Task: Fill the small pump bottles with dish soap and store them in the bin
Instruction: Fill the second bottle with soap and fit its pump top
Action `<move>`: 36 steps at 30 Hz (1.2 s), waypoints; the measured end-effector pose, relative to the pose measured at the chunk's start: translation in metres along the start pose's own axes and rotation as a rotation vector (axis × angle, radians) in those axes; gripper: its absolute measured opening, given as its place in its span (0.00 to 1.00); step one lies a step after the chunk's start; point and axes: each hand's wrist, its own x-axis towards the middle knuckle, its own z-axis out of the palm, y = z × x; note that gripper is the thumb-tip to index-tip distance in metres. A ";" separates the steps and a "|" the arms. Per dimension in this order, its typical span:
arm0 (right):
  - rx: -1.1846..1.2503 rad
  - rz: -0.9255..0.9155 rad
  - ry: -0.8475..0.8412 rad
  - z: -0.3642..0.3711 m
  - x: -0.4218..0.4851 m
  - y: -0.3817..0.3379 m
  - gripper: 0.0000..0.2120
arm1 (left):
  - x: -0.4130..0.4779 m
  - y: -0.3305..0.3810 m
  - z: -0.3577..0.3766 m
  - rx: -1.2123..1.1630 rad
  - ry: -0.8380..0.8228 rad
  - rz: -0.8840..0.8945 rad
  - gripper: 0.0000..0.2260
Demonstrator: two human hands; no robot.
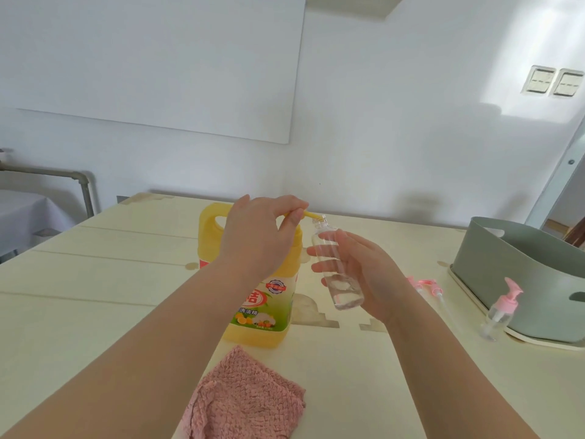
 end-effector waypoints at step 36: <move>-0.095 -0.014 0.003 -0.006 0.003 -0.005 0.23 | -0.003 -0.007 0.007 0.001 0.076 0.044 0.10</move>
